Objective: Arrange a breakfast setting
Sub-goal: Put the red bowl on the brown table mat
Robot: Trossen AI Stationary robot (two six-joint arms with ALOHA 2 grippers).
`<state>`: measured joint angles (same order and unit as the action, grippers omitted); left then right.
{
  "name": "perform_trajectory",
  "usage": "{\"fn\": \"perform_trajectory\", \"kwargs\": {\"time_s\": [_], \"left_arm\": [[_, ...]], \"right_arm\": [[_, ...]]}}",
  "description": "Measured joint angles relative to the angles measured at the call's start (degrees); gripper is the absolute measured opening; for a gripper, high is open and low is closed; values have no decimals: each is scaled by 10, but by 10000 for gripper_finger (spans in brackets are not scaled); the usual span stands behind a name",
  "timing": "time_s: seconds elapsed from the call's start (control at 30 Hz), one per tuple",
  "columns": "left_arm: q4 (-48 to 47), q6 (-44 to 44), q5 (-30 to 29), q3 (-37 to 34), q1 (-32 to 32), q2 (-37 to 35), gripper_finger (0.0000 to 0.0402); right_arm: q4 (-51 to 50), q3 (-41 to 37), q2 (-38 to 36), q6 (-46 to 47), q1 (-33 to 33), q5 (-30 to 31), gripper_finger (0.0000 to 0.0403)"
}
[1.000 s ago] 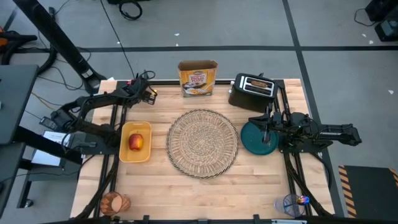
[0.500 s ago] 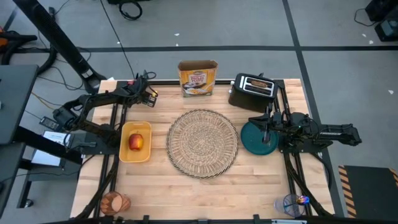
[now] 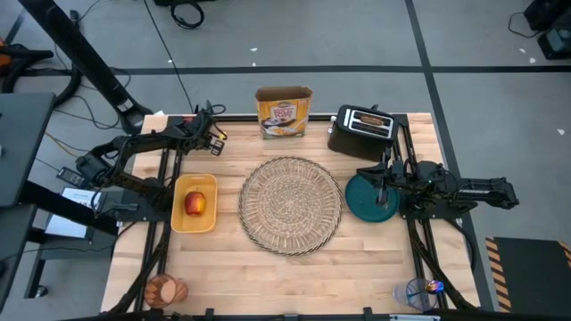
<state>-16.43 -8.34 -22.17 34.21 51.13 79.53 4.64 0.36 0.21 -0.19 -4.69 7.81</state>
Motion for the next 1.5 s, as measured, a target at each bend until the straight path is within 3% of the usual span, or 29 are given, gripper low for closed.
{"fn": "perform_trajectory", "kwargs": {"time_s": [0.27,0.47,0.7,1.03,1.27,1.5], "left_arm": [[-6,7,12,0,-12,-7,22],[-16,-1,53,0,-64,-36,22],[-72,2,59,34,-168,-54,21],[-121,7,102,131,-385,-50,21],[-97,-14,79,233,-546,43,21],[-100,51,73,353,-619,196,21]], "right_arm": [[0,0,0,0,0,0,30],[0,0,0,0,0,0,30],[0,0,0,0,0,0,30],[0,0,0,0,0,0,30],[0,0,0,0,0,0,30],[0,0,0,0,0,0,30]]}}
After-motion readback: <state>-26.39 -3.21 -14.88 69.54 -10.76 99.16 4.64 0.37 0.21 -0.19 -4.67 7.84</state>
